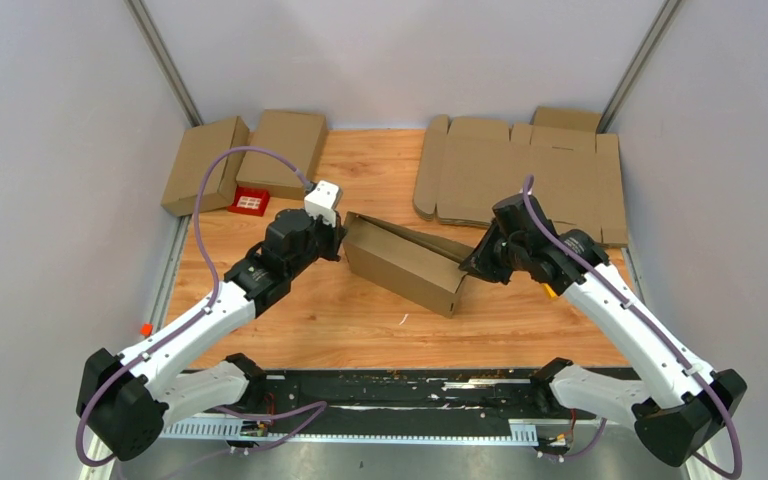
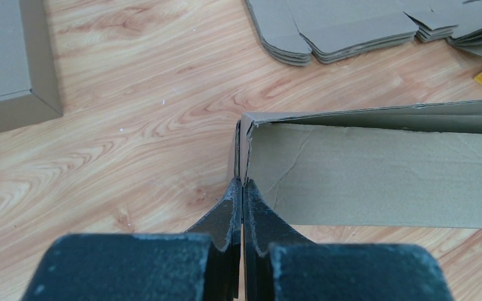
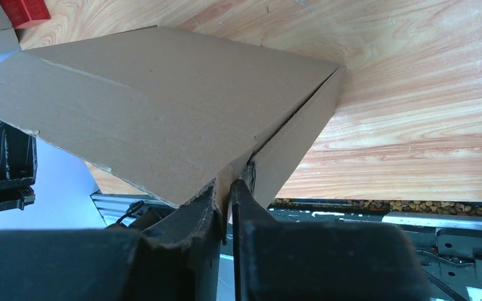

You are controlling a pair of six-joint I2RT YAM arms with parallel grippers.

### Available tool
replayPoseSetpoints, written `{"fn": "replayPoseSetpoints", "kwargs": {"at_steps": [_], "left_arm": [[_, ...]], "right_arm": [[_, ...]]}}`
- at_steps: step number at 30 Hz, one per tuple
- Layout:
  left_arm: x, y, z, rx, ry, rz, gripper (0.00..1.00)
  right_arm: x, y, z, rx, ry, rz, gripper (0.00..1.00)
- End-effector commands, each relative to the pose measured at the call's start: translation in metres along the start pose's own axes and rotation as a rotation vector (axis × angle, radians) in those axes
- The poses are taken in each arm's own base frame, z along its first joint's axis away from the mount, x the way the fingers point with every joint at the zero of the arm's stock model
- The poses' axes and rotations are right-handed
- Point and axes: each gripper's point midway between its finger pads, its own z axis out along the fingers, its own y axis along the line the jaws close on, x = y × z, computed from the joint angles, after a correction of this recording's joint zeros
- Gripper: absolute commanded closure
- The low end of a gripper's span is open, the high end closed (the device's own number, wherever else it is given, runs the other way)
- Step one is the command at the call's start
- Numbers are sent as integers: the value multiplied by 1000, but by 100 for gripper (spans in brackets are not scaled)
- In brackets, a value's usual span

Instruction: Fold the paper box

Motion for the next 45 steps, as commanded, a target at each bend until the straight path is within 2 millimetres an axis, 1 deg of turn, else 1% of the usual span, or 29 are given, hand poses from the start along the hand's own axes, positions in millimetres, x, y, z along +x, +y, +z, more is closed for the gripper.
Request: {"fn": "replayPoseSetpoints", "kwargs": {"at_steps": [1, 2, 4, 7, 10, 16, 18, 19, 23, 27, 37, 43, 45], "left_arm": [[11, -5, 1, 20, 32, -10, 100], [11, -5, 2, 21, 33, -9, 100], [11, -6, 1, 21, 33, -9, 100], [12, -4, 1, 15, 34, -7, 100], [11, -3, 1, 10, 33, -6, 100], [11, -3, 2, 8, 35, -4, 100], [12, -3, 1, 7, 36, -4, 100], [11, -3, 1, 7, 34, -4, 100], [11, -2, 2, 1, 37, -2, 100], [13, -1, 3, -3, 43, -1, 100], [13, -3, 3, 8, 39, -9, 100], [8, -3, -3, 10, 22, -13, 90], [9, -2, -4, 4, 21, -13, 84]], "right_arm": [[-1, 10, -5, -29, 4, -21, 85], [-1, 8, -7, -15, 0, -31, 79], [-9, 2, -12, 16, -39, -61, 71], [-17, -8, -19, 51, -93, -89, 67], [-21, -10, -22, 50, -121, -111, 73], [-19, -9, -17, 37, -113, -149, 90], [-19, -8, -17, 36, -108, -155, 98], [-19, -8, -18, 35, -107, -157, 100], [-20, -7, -25, 45, -109, -188, 100], [-23, -11, -29, 78, -119, -225, 100], [-10, -15, -14, 112, -93, -254, 100], [-12, -21, -10, 143, -127, -247, 100], [-11, -21, -8, 137, -134, -241, 100]]}}
